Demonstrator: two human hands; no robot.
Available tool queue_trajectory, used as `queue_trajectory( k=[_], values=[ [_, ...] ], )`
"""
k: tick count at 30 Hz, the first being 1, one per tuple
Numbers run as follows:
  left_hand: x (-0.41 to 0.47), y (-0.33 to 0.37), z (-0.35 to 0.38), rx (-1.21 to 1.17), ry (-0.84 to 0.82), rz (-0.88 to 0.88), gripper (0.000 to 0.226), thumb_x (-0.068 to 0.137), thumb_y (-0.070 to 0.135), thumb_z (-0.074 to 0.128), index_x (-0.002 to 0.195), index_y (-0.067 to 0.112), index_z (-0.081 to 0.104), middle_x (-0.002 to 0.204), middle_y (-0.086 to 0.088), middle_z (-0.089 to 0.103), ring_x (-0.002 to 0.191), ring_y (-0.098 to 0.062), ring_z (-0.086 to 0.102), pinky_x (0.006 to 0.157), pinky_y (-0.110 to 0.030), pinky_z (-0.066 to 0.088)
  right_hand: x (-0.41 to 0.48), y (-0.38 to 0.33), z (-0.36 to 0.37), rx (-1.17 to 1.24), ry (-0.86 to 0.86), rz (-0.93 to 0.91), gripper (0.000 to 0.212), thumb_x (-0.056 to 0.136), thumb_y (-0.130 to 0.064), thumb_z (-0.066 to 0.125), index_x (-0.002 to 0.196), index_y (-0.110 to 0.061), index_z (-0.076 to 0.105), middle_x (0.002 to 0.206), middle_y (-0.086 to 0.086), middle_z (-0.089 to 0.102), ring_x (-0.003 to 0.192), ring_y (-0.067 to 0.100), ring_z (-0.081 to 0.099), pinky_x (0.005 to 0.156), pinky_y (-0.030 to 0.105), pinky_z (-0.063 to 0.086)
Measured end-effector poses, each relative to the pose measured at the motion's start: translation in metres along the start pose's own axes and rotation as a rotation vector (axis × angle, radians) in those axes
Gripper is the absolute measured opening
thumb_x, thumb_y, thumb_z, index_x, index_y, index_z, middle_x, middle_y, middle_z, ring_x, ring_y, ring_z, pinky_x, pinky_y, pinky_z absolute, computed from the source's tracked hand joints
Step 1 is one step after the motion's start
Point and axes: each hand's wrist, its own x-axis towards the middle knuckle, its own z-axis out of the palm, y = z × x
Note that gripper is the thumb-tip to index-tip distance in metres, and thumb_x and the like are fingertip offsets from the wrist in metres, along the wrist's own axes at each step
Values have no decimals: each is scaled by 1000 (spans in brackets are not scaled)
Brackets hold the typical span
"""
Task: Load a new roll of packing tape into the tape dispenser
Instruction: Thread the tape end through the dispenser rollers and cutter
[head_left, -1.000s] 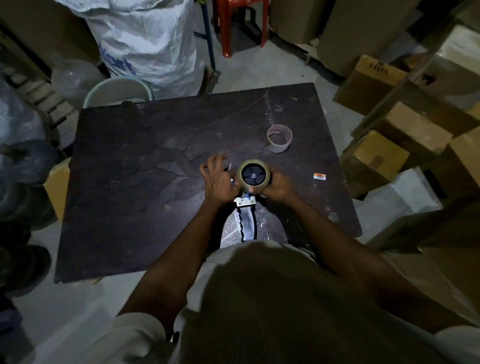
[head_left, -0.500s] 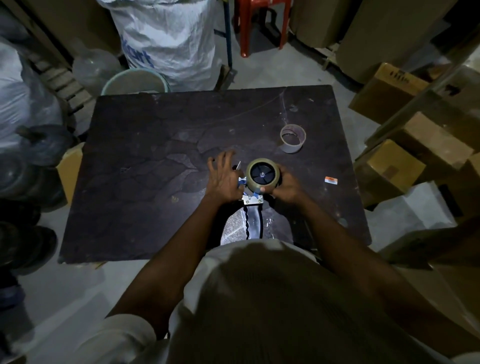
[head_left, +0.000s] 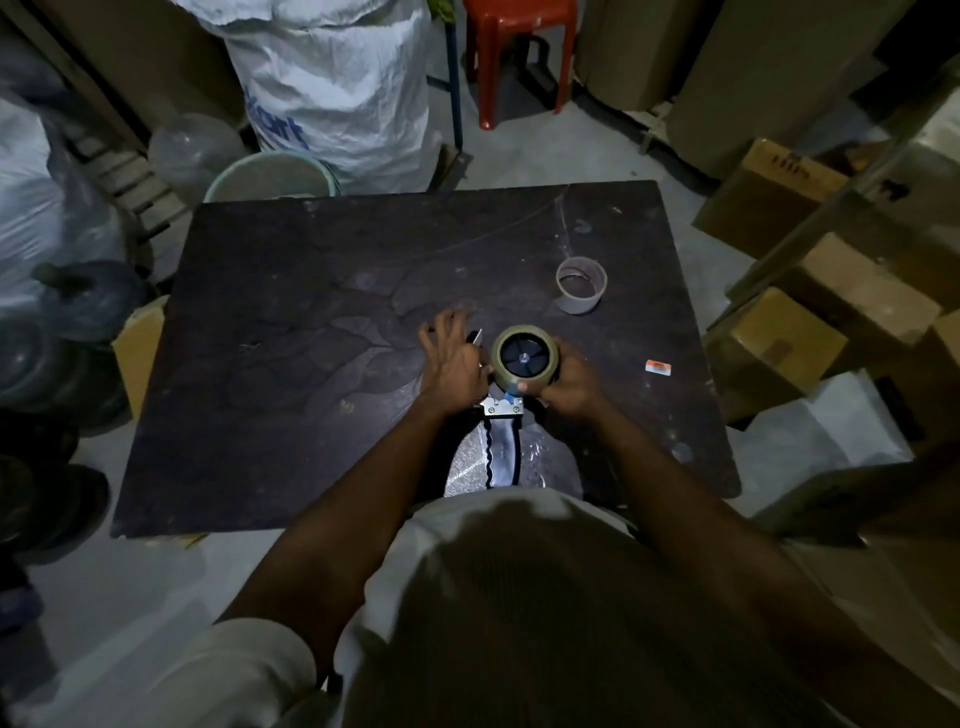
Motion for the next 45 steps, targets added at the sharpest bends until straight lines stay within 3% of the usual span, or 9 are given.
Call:
queue_trajectory(
  k=[5,11,15,19,23,27,30,36,45],
  values=[
    [0,2,-2,-30,2,-39,34,72,46,58,84,23,80,153,-8,36,138,-35,25,107,-58,26,-17,-23,4,-464,143,-21,92,77,-53,83,150,-17,40,148,9,42,139,32,37,108,46,40],
    [0,9,-1,42,-105,-49,27,83,43,60,94,25,79,159,-10,30,146,-37,18,111,-59,23,-24,-42,6,-668,56,-274,42,96,-34,65,138,-25,64,150,1,51,144,24,36,104,43,32],
    [-3,4,-3,-15,-103,-46,30,83,45,61,100,26,79,152,-7,40,138,-33,26,107,-53,30,-38,-42,14,-694,175,-352,25,96,-36,64,113,-21,74,125,5,67,128,29,56,93,43,39],
    [-9,-1,-3,-111,-71,-76,29,84,46,63,102,29,79,142,-4,48,133,-31,30,102,-47,30,-60,-49,21,-766,170,-264,60,92,-77,52,81,-20,67,89,4,72,94,26,69,72,35,45],
    [-11,-1,-5,-192,-73,-160,24,84,46,66,94,30,81,141,-4,50,136,-31,30,105,-49,33,-62,-44,26,-814,67,-52,86,71,-103,41,77,-20,61,84,3,69,87,25,72,69,31,39],
    [-13,-2,-2,-216,-87,-186,23,86,48,68,94,31,82,140,-2,51,140,-31,27,108,-47,31,-62,-32,32,-714,-64,-3,82,67,-99,51,72,-19,66,68,-2,61,71,18,67,60,29,40],
    [-16,-3,-3,-227,-81,-183,21,86,46,70,93,31,82,141,0,52,139,-29,27,108,-47,30,-64,-28,35,-557,-142,31,70,78,-82,65,54,-19,49,52,-3,48,51,14,50,53,31,34],
    [-24,-6,-10,-226,-54,-222,20,85,41,71,91,27,83,135,-4,52,133,-28,33,104,-45,32,-56,-17,42,-374,-185,91,63,77,-73,71,52,-15,64,52,-2,70,52,14,69,68,37,62],
    [-33,-3,-16,-396,-37,-175,17,88,22,69,84,13,82,125,-19,62,119,-33,54,102,-43,43,-54,-1,53,-400,-143,89,88,49,-99,50,67,-14,61,67,6,66,63,24,68,56,30,50]
  ],
)
